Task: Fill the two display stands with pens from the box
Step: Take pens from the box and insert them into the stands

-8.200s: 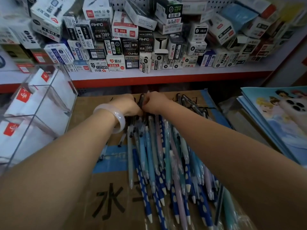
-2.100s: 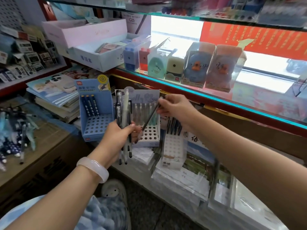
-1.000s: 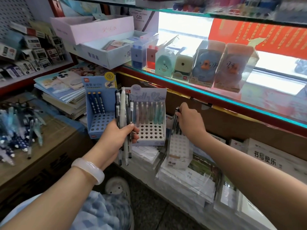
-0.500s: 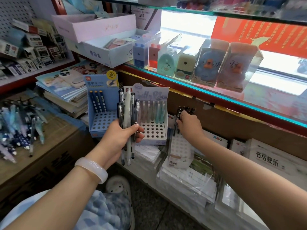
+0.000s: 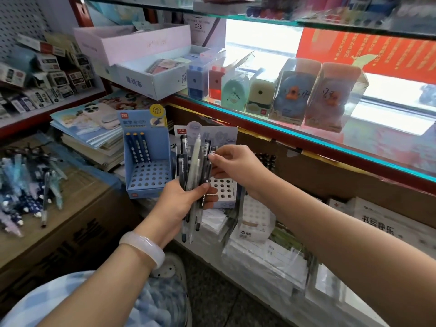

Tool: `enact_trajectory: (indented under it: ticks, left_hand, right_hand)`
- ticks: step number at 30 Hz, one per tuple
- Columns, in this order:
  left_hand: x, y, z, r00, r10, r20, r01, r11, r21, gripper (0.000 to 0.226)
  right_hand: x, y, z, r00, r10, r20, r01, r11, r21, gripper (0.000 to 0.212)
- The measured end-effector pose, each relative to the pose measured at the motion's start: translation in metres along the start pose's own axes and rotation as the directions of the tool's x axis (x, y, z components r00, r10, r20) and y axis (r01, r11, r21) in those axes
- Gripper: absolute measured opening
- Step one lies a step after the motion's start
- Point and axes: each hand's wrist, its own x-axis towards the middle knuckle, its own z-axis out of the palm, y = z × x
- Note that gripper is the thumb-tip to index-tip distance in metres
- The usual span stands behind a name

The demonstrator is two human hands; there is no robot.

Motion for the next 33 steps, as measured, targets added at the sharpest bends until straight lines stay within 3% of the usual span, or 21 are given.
enact_trajectory:
  ticks: [6, 9, 17, 19, 24, 28, 33]
  left_hand:
    - [0.006, -0.004, -0.009, 0.998, -0.03, -0.062, 0.029, 0.999, -0.021, 0.007]
    - [0.007, -0.011, -0.013, 0.995, -0.042, -0.085, 0.051, 0.993, 0.109, 0.006]
    - [0.011, -0.021, -0.009, 0.994, -0.047, -0.1, 0.056, 0.994, 0.094, 0.015]
    - [0.013, -0.02, -0.008, 0.994, -0.065, -0.091, 0.069, 0.996, 0.048, 0.015]
    - [0.015, -0.021, -0.008, 0.989, -0.097, -0.108, 0.1, 0.995, 0.017, 0.008]
    - [0.016, -0.024, -0.004, 0.989, -0.094, -0.114, 0.098, 0.995, 0.033, 0.003]
    - [0.012, -0.025, 0.003, 0.999, -0.035, -0.039, 0.039, 0.993, 0.109, 0.008]
  right_hand:
    - [0.009, -0.006, -0.038, 0.972, -0.064, -0.225, 0.071, 0.997, 0.024, 0.011]
    - [0.011, 0.005, -0.063, 0.922, -0.155, -0.354, 0.103, 0.981, -0.162, 0.012]
    - [0.003, 0.047, -0.079, 0.925, -0.209, -0.317, 0.023, 0.863, -0.504, 0.006]
    - [0.003, 0.05, -0.076, 0.91, -0.236, -0.342, 0.047, 0.877, -0.479, 0.005]
    - [0.006, 0.04, -0.089, 0.79, -0.301, -0.535, 0.123, 0.931, -0.344, 0.006]
    - [0.004, 0.053, -0.091, 0.831, -0.345, -0.437, 0.091, 0.858, -0.506, 0.007]
    - [0.003, 0.081, -0.079, 0.891, -0.292, -0.349, 0.023, 0.795, -0.607, 0.012]
